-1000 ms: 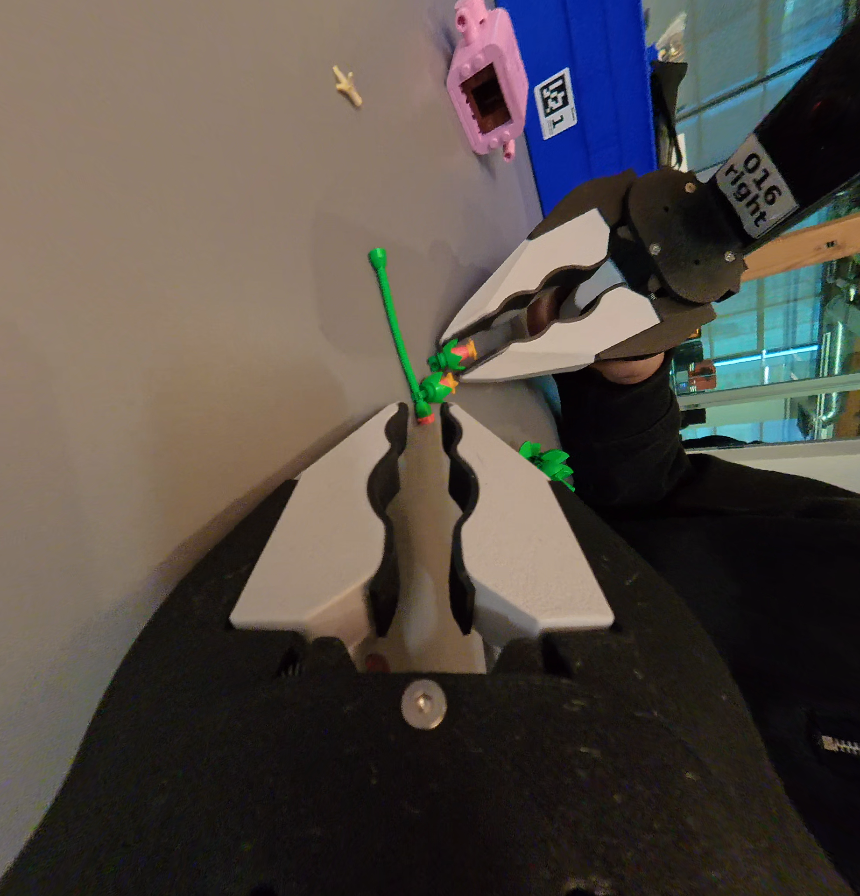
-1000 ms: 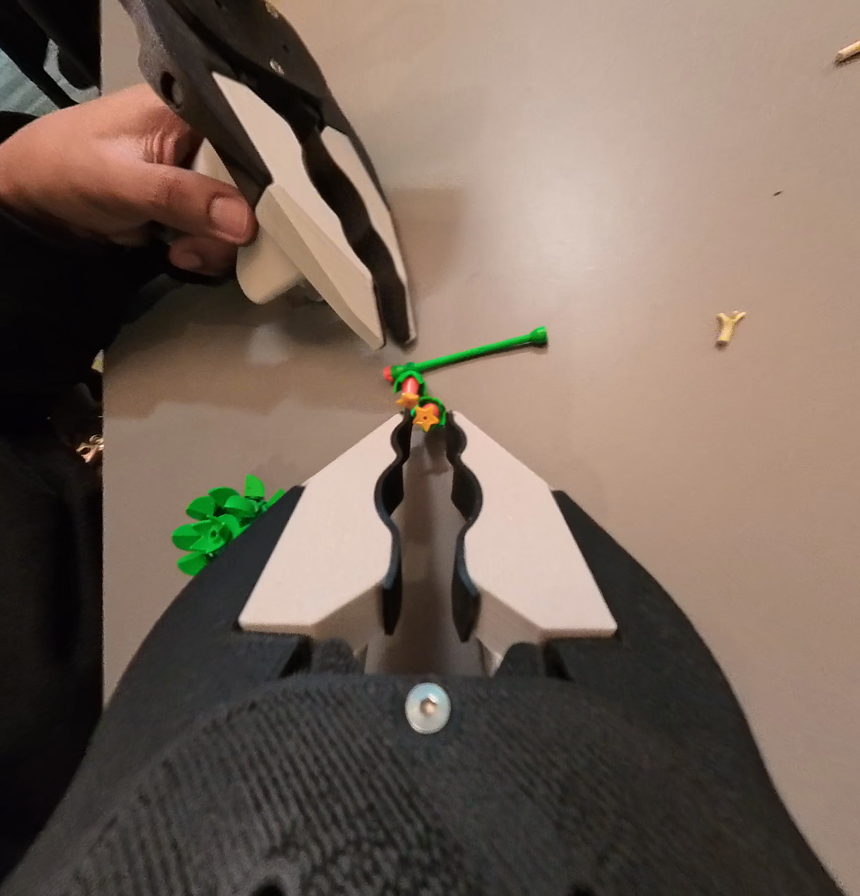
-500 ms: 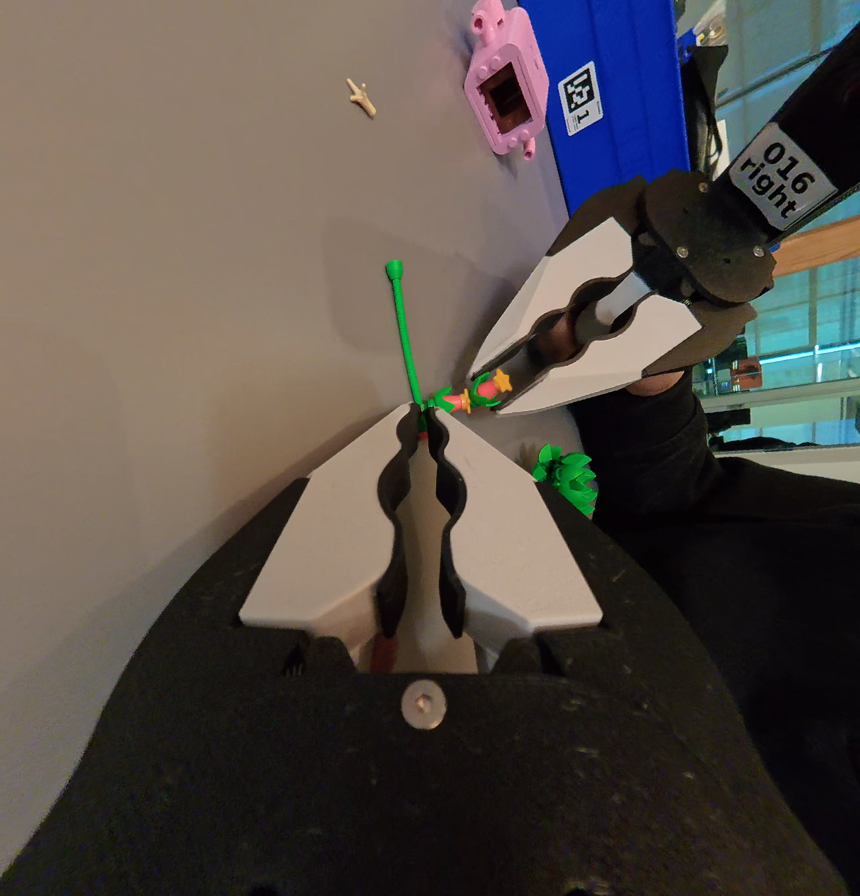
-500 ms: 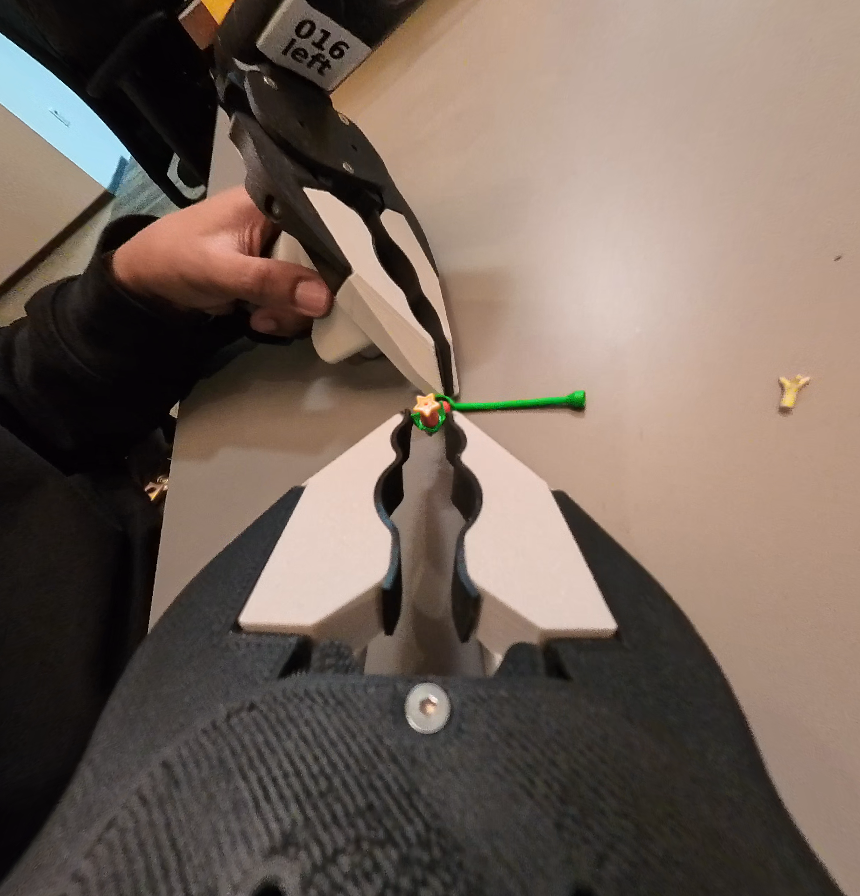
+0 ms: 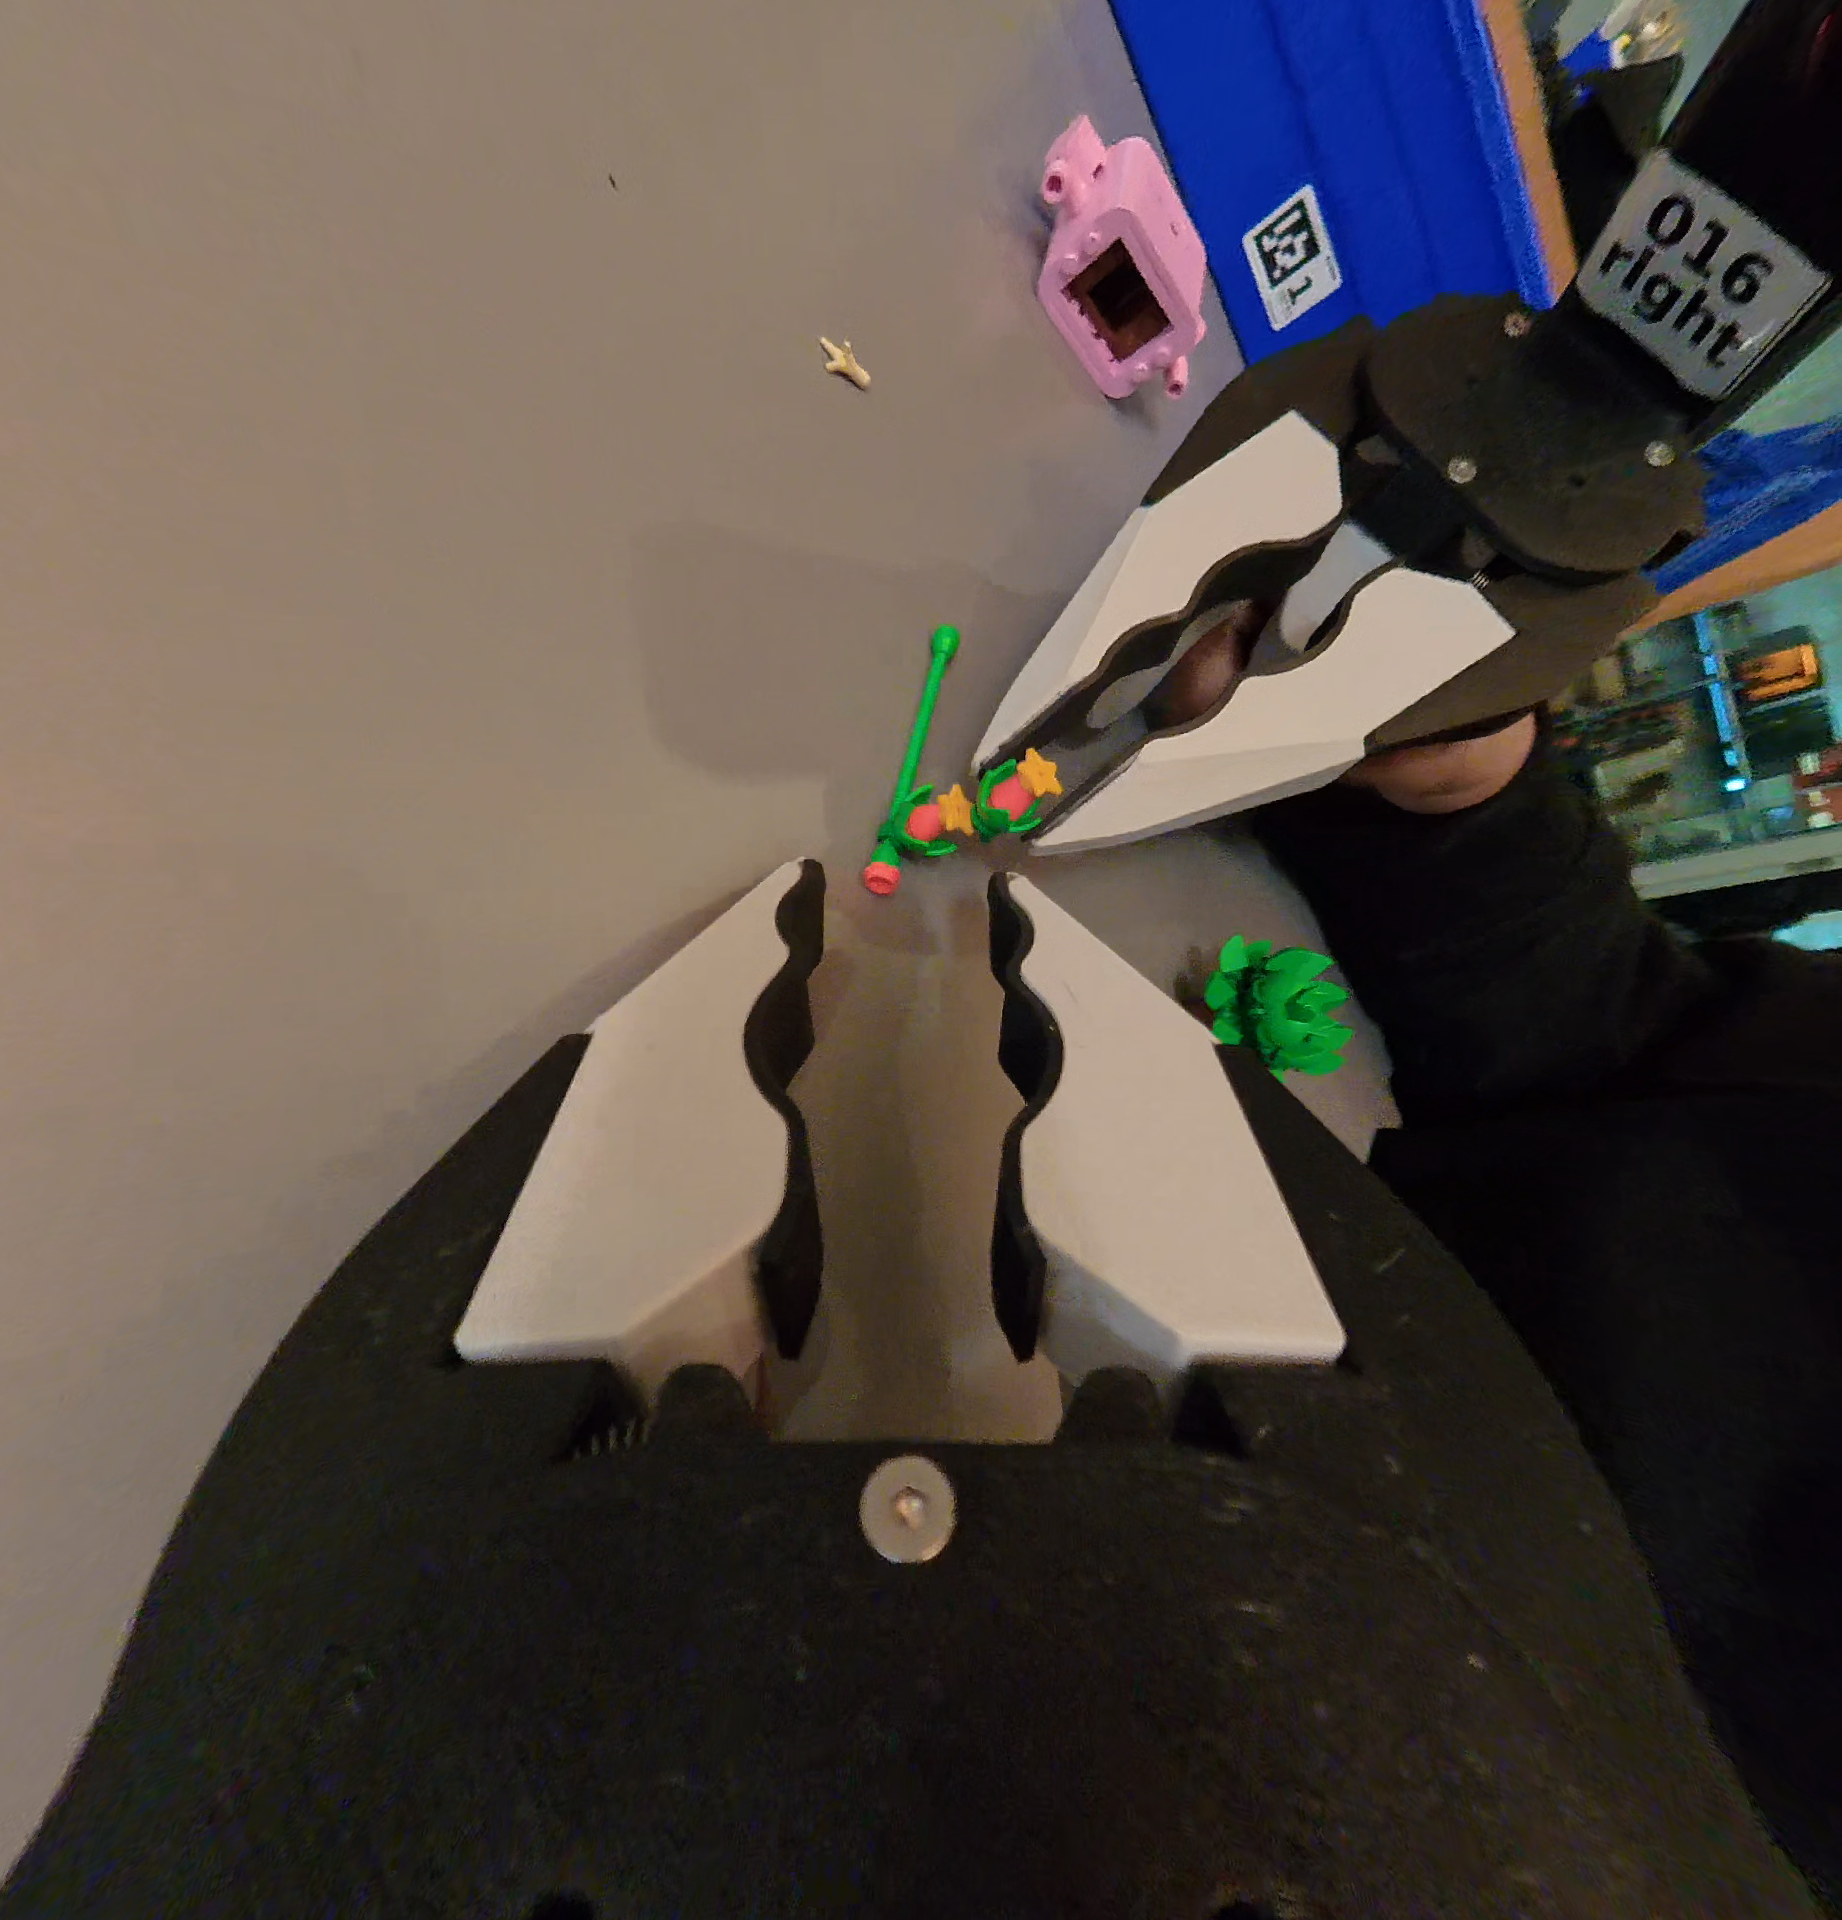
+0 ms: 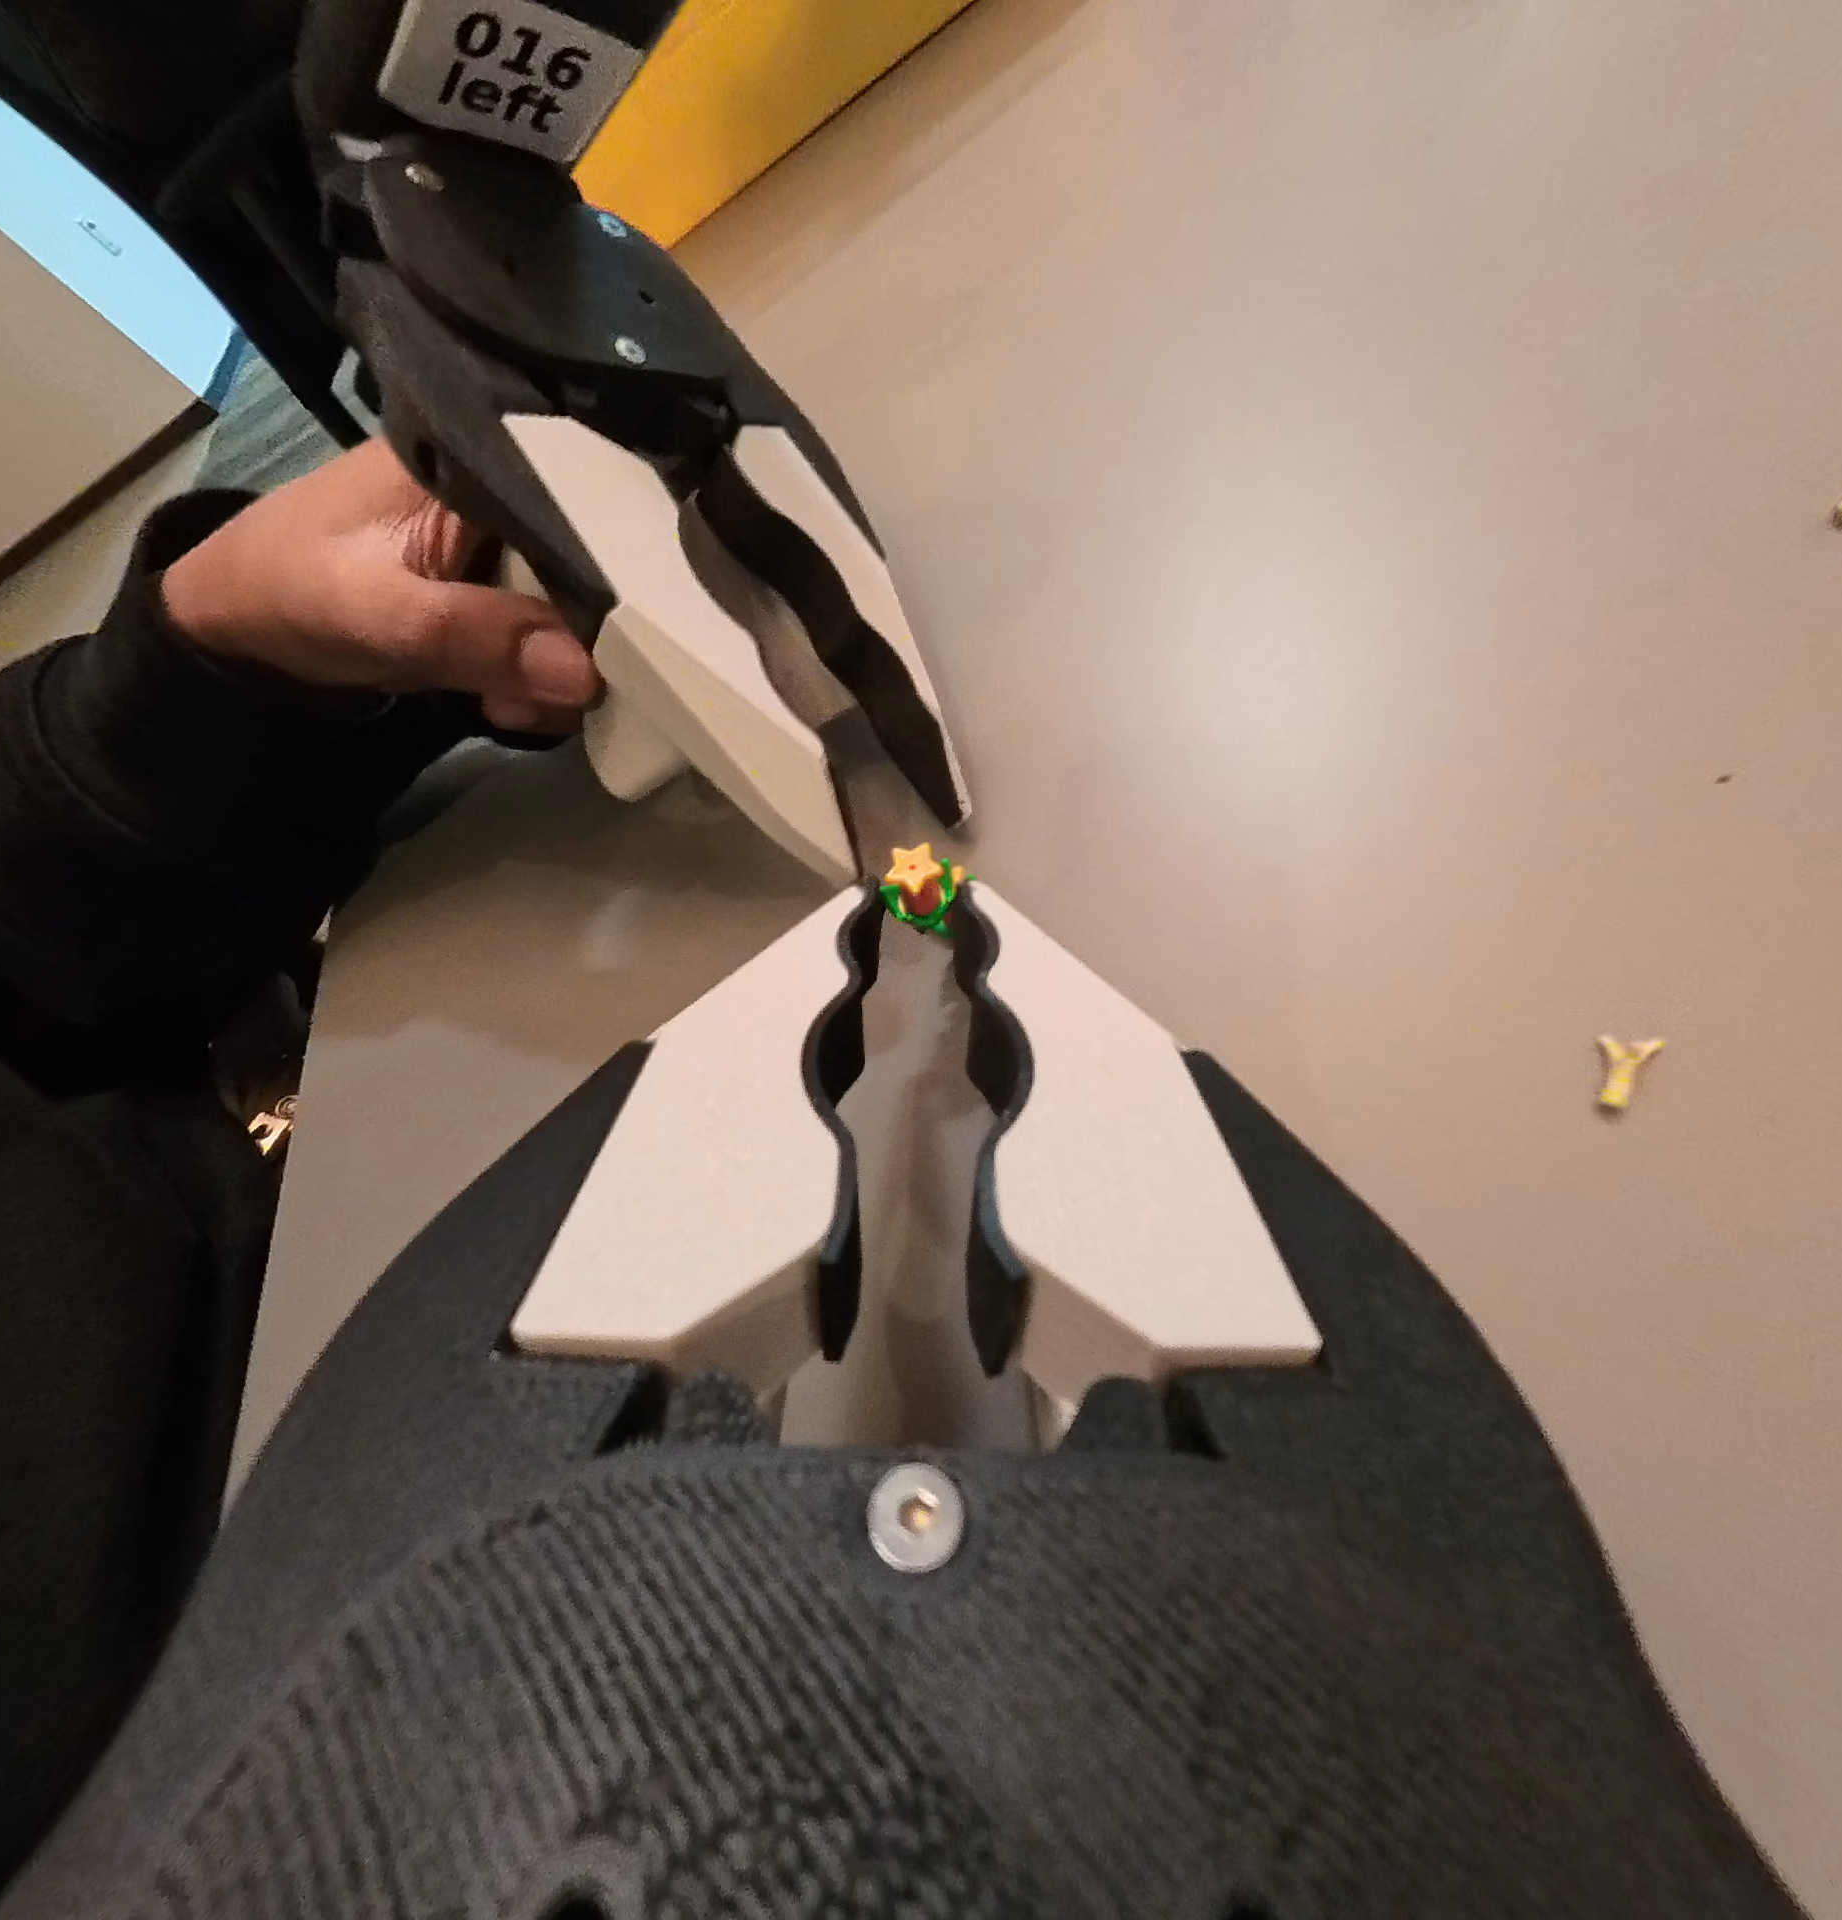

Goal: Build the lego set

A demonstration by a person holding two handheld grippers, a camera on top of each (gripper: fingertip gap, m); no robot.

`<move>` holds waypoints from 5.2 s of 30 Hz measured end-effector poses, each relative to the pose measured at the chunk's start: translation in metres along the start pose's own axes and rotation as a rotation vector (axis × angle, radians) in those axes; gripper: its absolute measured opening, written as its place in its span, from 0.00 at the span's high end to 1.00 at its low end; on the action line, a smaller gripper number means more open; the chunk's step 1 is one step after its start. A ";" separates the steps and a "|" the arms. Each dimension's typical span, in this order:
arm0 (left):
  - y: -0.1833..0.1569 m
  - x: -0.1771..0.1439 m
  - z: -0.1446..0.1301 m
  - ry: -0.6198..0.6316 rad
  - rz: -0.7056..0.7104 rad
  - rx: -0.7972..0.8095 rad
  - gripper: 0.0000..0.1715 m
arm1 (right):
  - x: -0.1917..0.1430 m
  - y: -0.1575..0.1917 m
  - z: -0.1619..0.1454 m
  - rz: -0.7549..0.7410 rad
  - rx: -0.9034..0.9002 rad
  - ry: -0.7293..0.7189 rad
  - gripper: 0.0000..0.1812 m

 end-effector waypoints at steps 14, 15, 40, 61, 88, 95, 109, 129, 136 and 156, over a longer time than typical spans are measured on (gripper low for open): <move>0.000 -0.007 0.011 -0.111 0.140 0.117 0.84 | -0.005 -0.017 0.013 -0.029 0.029 -0.002 0.93; -0.004 -0.011 0.014 -0.150 0.109 0.141 0.85 | -0.006 -0.015 0.012 -0.013 0.039 -0.006 0.93; -0.062 -0.002 0.015 -0.307 -0.067 0.496 0.92 | -0.053 0.017 0.009 0.309 0.233 -0.414 0.94; -0.074 -0.026 0.016 -0.488 -0.085 0.573 0.97 | -0.052 0.032 0.020 0.370 0.223 -0.474 0.94; -0.094 -0.005 -0.002 -0.298 -0.230 0.731 0.97 | -0.073 0.070 0.009 -0.013 -0.625 0.152 0.88; -0.095 -0.006 -0.002 -0.301 -0.246 0.725 0.97 | -0.074 0.070 0.012 0.000 -0.621 0.123 0.93; -0.045 -0.019 0.003 -0.250 0.083 0.593 0.88 | -0.059 0.037 0.023 -0.129 -0.559 0.288 0.93; -0.006 0.006 -0.005 0.017 0.411 0.464 0.91 | 0.013 -0.008 0.032 -0.169 -0.675 0.732 0.93; -0.004 0.008 -0.005 0.033 0.424 0.449 0.93 | 0.019 -0.006 0.032 -0.171 -0.685 0.778 0.93; -0.002 0.010 -0.004 0.056 0.430 0.438 0.93 | 0.024 -0.006 0.034 -0.170 -0.709 0.822 0.93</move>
Point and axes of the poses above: each gripper's, where its closed fingertips meet, x out along the fingers, z out of its top, y = z × x across the jaws, the point moved 6 cm from there along -x, back along the fingers, and after that the axes turned 12 degrees about y, right-handed, at the moved point
